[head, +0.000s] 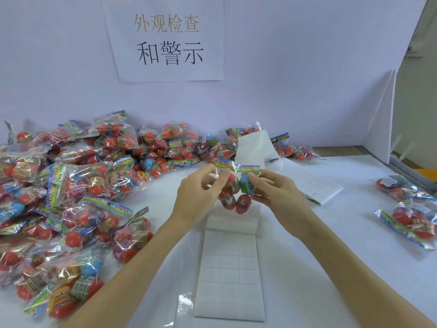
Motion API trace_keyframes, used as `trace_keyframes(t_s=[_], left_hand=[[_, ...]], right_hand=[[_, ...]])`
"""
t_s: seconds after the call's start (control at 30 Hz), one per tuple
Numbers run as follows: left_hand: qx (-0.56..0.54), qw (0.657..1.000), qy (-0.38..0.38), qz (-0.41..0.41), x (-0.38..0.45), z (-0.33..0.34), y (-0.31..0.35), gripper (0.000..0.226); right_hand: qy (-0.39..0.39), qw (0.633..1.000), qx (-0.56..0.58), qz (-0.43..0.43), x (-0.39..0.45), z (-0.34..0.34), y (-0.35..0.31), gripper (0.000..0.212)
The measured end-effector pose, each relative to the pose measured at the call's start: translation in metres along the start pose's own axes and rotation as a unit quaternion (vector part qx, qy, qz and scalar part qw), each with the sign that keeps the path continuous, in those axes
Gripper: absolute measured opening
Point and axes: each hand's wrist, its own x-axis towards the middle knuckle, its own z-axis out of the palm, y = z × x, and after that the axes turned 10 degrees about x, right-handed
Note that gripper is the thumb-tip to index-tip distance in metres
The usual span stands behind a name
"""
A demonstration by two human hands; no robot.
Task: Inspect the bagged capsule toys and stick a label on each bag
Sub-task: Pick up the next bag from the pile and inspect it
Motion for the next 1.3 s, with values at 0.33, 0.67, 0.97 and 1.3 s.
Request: trace_keyframes(t_s=[0.33,0.67,0.97,1.3], left_hand=[[-0.204,0.975,-0.033,-0.084,0.005,-0.003,0.003,0.02],[-0.278,0.943,-0.028,-0.18,0.006,-0.011,0.001,0.021],[-0.211,0.969,-0.04,-0.124,0.004,-0.012,0.005,0.021],[-0.206,0.974,0.007,-0.099,0.005,-0.011,0.005,0.037]], right_hand=[[0.037,0.998,0.018,-0.038,0.0,0.004,-0.003,0.026],[-0.008,0.997,-0.072,0.006,-0.003,0.01,0.0,0.018],[-0.044,0.984,-0.169,-0.046,-0.007,0.007,-0.002,0.017],[0.038,0.996,-0.071,-0.033,-0.004,0.008,-0.002,0.025]])
